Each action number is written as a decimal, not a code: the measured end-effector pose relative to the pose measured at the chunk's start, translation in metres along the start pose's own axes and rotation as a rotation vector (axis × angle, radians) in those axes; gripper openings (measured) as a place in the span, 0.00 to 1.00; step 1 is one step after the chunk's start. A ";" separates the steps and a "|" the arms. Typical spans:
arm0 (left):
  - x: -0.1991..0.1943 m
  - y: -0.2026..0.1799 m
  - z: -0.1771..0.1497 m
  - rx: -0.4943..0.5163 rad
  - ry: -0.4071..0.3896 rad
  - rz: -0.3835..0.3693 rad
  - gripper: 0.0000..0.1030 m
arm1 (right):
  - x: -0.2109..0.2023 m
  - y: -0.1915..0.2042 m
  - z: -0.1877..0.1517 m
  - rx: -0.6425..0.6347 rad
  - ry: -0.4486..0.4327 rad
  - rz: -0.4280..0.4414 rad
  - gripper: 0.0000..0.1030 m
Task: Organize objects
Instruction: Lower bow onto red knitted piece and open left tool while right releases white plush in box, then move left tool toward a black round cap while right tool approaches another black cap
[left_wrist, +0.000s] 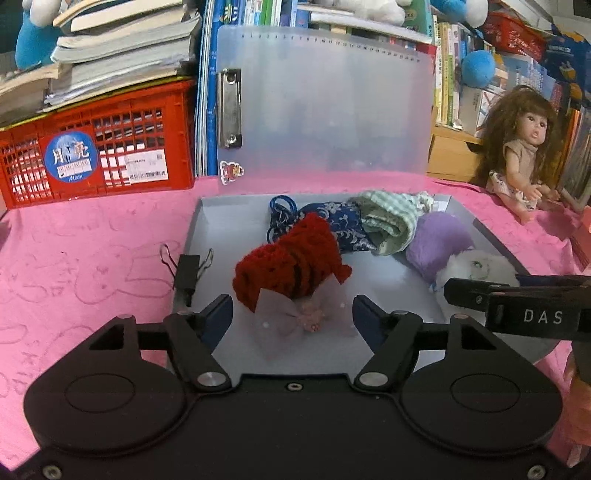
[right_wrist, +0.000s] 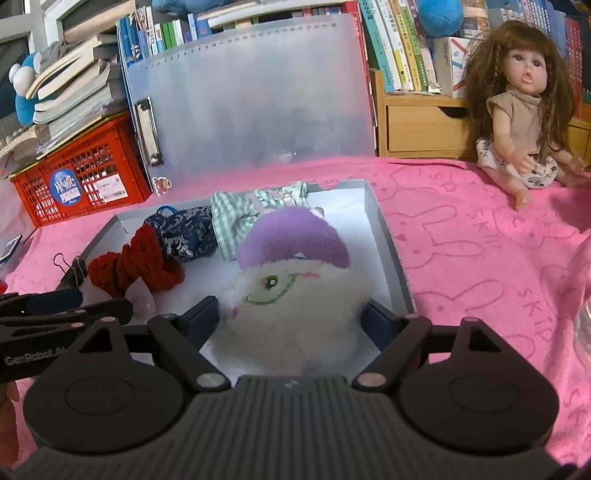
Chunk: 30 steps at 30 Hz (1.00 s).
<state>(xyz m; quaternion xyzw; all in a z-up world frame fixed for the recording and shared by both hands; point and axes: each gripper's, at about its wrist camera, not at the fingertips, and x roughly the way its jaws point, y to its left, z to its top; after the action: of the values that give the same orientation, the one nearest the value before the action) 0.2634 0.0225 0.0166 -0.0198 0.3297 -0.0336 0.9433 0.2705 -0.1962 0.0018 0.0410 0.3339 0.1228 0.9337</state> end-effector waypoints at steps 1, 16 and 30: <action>-0.003 0.000 0.001 0.000 0.001 0.000 0.70 | -0.002 0.000 0.001 0.001 -0.005 -0.002 0.86; -0.081 0.007 -0.020 -0.009 -0.054 -0.070 0.78 | -0.077 0.003 -0.006 -0.062 -0.092 0.048 0.89; -0.166 0.007 -0.086 0.017 -0.156 -0.087 0.79 | -0.143 0.029 -0.069 -0.199 -0.185 0.074 0.90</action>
<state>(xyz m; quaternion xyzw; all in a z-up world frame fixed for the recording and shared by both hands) 0.0807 0.0406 0.0515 -0.0285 0.2539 -0.0757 0.9638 0.1137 -0.2052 0.0410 -0.0281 0.2307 0.1854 0.9548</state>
